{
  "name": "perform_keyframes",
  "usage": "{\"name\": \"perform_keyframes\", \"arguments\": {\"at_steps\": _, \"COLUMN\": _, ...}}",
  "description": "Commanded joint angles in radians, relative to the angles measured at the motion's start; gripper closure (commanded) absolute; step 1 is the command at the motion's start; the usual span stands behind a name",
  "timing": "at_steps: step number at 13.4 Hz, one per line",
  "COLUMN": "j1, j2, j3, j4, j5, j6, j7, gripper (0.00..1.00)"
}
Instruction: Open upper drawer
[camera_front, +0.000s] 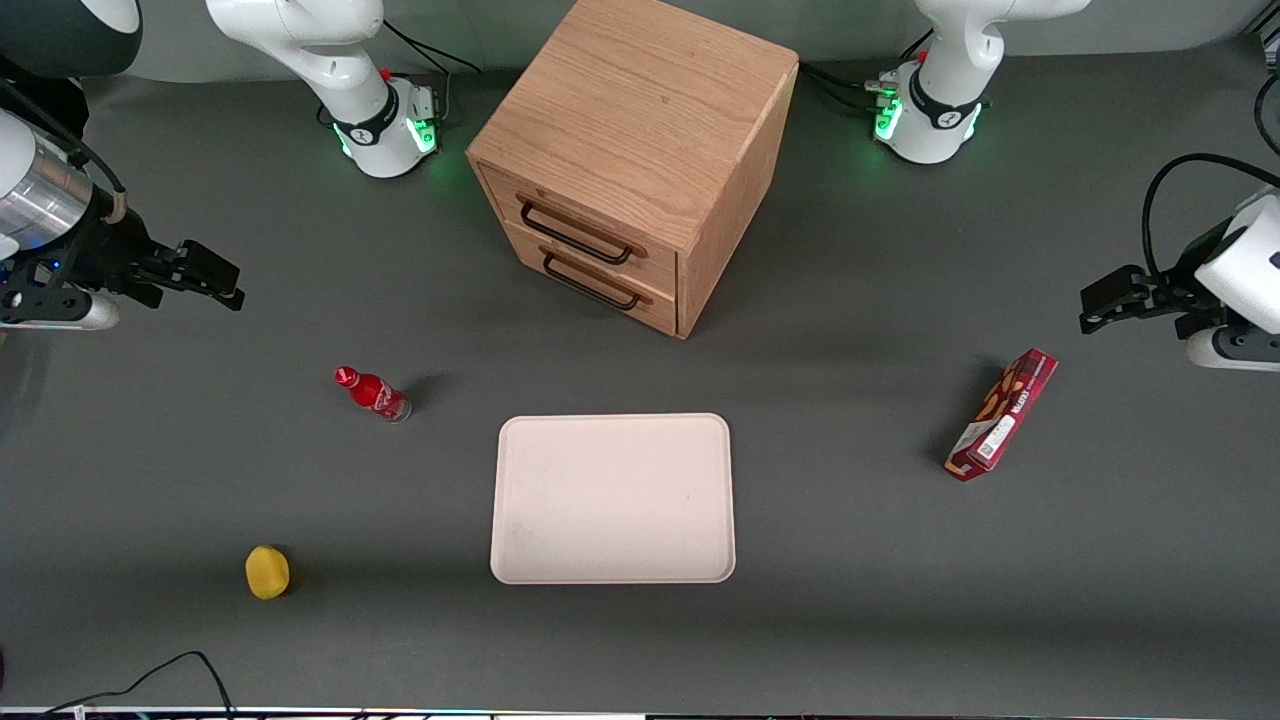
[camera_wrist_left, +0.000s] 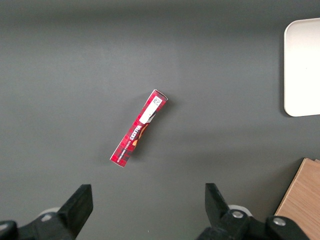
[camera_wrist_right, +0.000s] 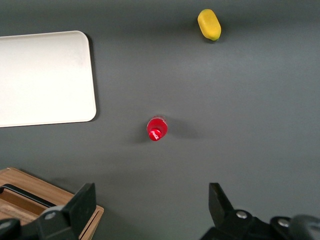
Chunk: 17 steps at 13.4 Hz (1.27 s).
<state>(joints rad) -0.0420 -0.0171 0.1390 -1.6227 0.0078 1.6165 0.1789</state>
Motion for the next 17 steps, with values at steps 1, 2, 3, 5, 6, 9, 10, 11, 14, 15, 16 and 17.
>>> {"name": "perform_keyframes", "arguments": {"at_steps": 1, "j1": 0.005, "j2": 0.016, "j3": -0.004, "j4": 0.026, "j5": -0.012, "j6": -0.01, "j7": -0.021, "gripper": 0.0}}
{"name": "perform_keyframes", "arguments": {"at_steps": 2, "j1": 0.004, "j2": 0.02, "j3": -0.004, "j4": 0.029, "j5": -0.011, "j6": -0.01, "j7": -0.018, "gripper": 0.0}}
{"name": "perform_keyframes", "arguments": {"at_steps": 3, "j1": 0.004, "j2": 0.022, "j3": -0.006, "j4": 0.029, "j5": -0.011, "j6": -0.01, "j7": -0.018, "gripper": 0.0}}
{"name": "perform_keyframes", "arguments": {"at_steps": 5, "j1": 0.005, "j2": 0.022, "j3": -0.006, "j4": 0.029, "j5": -0.011, "j6": -0.012, "j7": -0.018, "gripper": 0.0}}
{"name": "perform_keyframes", "arguments": {"at_steps": 6, "j1": 0.005, "j2": 0.022, "j3": -0.006, "j4": 0.029, "j5": -0.011, "j6": -0.014, "j7": -0.018, "gripper": 0.0}}
{"name": "perform_keyframes", "arguments": {"at_steps": 9, "j1": 0.005, "j2": 0.014, "j3": -0.006, "j4": 0.029, "j5": -0.012, "j6": -0.017, "j7": -0.021, "gripper": 0.0}}
{"name": "perform_keyframes", "arguments": {"at_steps": 10, "j1": 0.005, "j2": 0.01, "j3": 0.001, "j4": 0.032, "j5": -0.012, "j6": -0.027, "j7": -0.021, "gripper": 0.0}}
{"name": "perform_keyframes", "arguments": {"at_steps": 11, "j1": 0.016, "j2": 0.003, "j3": 0.023, "j4": 0.038, "j5": -0.012, "j6": -0.039, "j7": -0.021, "gripper": 0.0}}
{"name": "perform_keyframes", "arguments": {"at_steps": 14, "j1": 0.019, "j2": 0.012, "j3": 0.149, "j4": 0.105, "j5": 0.0, "j6": -0.128, "j7": -0.019, "gripper": 0.0}}
{"name": "perform_keyframes", "arguments": {"at_steps": 15, "j1": 0.019, "j2": 0.008, "j3": 0.198, "j4": 0.112, "j5": 0.033, "j6": -0.15, "j7": -0.01, "gripper": 0.0}}
{"name": "perform_keyframes", "arguments": {"at_steps": 16, "j1": 0.019, "j2": 0.008, "j3": 0.226, "j4": 0.115, "j5": 0.07, "j6": -0.167, "j7": -0.006, "gripper": 0.0}}
{"name": "perform_keyframes", "arguments": {"at_steps": 17, "j1": 0.021, "j2": 0.008, "j3": 0.246, "j4": 0.115, "j5": 0.107, "j6": -0.17, "j7": -0.015, "gripper": 0.0}}
